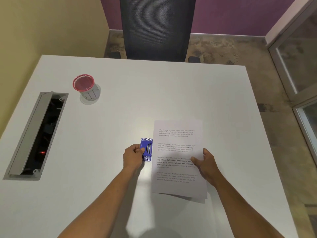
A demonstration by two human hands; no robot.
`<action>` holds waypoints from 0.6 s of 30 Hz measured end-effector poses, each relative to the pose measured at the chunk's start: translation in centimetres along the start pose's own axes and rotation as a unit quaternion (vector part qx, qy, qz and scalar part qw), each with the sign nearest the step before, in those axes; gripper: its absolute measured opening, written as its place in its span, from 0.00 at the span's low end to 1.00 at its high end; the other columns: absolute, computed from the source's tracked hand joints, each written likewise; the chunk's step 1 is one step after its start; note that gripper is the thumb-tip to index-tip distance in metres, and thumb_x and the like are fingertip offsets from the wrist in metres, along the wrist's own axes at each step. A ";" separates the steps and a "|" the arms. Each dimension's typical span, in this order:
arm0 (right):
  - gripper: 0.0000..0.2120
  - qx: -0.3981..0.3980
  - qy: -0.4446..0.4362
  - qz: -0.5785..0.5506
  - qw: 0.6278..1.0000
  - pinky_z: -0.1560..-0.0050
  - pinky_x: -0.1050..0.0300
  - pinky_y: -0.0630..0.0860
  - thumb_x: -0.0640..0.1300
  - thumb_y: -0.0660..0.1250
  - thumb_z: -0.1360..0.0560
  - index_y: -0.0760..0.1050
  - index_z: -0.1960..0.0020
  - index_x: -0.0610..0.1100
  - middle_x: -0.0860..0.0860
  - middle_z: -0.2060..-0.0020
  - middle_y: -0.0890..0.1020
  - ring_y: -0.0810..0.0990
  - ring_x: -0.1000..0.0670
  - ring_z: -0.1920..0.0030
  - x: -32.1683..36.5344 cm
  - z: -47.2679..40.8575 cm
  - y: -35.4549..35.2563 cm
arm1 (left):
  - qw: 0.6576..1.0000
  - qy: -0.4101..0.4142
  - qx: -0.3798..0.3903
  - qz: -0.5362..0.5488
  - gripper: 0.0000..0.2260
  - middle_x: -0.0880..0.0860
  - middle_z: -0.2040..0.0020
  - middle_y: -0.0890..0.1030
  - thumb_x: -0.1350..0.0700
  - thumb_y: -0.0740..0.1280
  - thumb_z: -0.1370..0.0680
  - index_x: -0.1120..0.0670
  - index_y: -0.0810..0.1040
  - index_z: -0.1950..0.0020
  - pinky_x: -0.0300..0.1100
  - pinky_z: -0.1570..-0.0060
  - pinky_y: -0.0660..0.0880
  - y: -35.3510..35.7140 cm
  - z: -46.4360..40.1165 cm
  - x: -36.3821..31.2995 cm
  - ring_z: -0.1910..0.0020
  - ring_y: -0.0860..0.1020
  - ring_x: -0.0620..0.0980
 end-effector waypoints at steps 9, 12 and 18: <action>0.15 -0.021 -0.004 0.019 1.000 0.52 0.47 0.83 0.35 0.70 0.25 0.76 0.41 0.45 0.47 0.47 0.85 0.86 0.47 0.51 0.1 -0.9 0.5 | 1.000 0.010 0.016 0.011 0.05 0.54 0.59 0.84 0.60 0.66 0.23 0.53 0.81 0.55 0.40 0.60 0.74 0.0 0.1 -0.1 0.62 0.78 0.50; 0.15 -0.026 -0.004 0.017 1.000 0.52 0.47 0.83 0.34 0.70 0.25 0.76 0.41 0.45 0.47 0.47 0.85 0.86 0.47 0.51 0.1 -1.1 0.4 | 1.000 0.007 0.021 0.013 0.05 0.53 0.59 0.85 0.60 0.67 0.23 0.52 0.81 0.56 0.40 0.59 0.75 0.0 0.1 -0.1 0.62 0.79 0.50; 0.15 -0.030 0.013 0.009 0.999 0.51 0.45 0.83 0.33 0.70 0.25 0.76 0.41 0.43 0.45 0.48 0.85 0.86 0.45 0.51 -0.7 -1.3 0.3 | 1.000 0.001 0.024 0.018 0.04 0.55 0.58 0.85 0.60 0.67 0.23 0.54 0.82 0.54 0.42 0.57 0.76 -0.2 0.1 -0.2 0.61 0.80 0.50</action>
Point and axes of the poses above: each hand's wrist, its own z-axis away from the middle knuckle, its own y-axis out of the palm, x = y × z, the point moved 10 cm from there along -z, towards the middle knuckle
